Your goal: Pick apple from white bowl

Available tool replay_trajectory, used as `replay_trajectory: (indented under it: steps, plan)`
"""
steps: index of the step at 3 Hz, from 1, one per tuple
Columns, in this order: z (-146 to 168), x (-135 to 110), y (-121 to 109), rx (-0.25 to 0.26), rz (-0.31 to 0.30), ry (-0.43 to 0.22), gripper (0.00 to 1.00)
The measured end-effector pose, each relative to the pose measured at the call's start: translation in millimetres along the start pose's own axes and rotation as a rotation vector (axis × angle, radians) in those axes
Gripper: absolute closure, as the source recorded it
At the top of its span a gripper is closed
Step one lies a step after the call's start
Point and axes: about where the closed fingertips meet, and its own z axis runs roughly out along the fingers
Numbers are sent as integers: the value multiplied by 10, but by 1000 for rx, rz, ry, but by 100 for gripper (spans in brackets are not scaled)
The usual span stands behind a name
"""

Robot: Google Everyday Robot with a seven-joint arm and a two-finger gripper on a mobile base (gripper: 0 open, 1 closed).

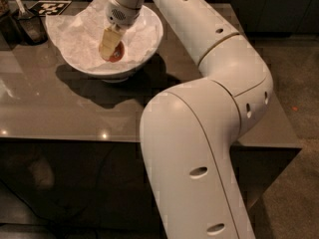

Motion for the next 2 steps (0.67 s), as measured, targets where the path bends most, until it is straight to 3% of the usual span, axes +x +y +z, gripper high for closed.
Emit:
replay_trajectory:
  steps: [2]
  plan:
    - [-500, -196, 122, 46, -8, -49, 100]
